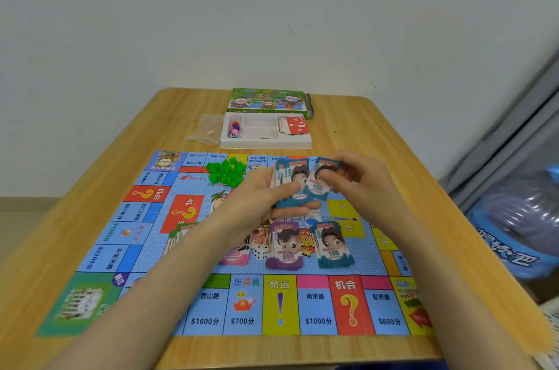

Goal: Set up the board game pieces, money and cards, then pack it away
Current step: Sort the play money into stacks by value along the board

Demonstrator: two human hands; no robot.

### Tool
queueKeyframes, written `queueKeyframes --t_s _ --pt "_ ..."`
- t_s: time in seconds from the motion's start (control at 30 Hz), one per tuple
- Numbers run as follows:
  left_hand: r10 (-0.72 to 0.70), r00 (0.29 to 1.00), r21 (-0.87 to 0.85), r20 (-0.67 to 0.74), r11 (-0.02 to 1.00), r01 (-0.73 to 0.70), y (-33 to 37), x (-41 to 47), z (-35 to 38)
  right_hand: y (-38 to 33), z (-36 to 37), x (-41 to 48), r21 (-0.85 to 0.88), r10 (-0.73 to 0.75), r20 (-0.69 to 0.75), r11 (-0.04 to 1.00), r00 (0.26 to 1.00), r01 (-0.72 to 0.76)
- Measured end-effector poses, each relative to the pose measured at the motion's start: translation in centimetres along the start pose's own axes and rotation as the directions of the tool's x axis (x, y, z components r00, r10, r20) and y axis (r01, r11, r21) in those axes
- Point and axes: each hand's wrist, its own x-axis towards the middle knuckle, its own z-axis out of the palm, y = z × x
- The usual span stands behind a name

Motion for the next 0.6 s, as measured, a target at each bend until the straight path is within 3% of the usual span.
queueKeyframes --t_s 0.13,0.27,0.4,0.6 --pt "0.014 0.995 -0.025 -0.094 1.0 -0.017 -0.1 0.2 -0.3 -0.2 -1.3 0.1 0.079 0.118 0.114 0.989 0.986 -0.127" --pt "0.044 0.989 0.001 -0.144 0.999 -0.045 -0.2 0.4 -0.4 0.0 -1.8 0.1 0.023 0.183 0.274 0.98 0.944 -0.197" --pt "0.086 0.979 0.073 -0.185 0.995 -0.073 -0.3 0.4 -0.3 0.1 -1.8 -0.1 -0.046 0.258 0.455 0.963 0.852 -0.267" --pt "0.127 0.969 0.156 -0.214 0.983 -0.094 -0.5 0.7 -0.6 -0.1 -1.9 -0.2 -0.143 0.299 0.528 0.954 0.795 -0.264"
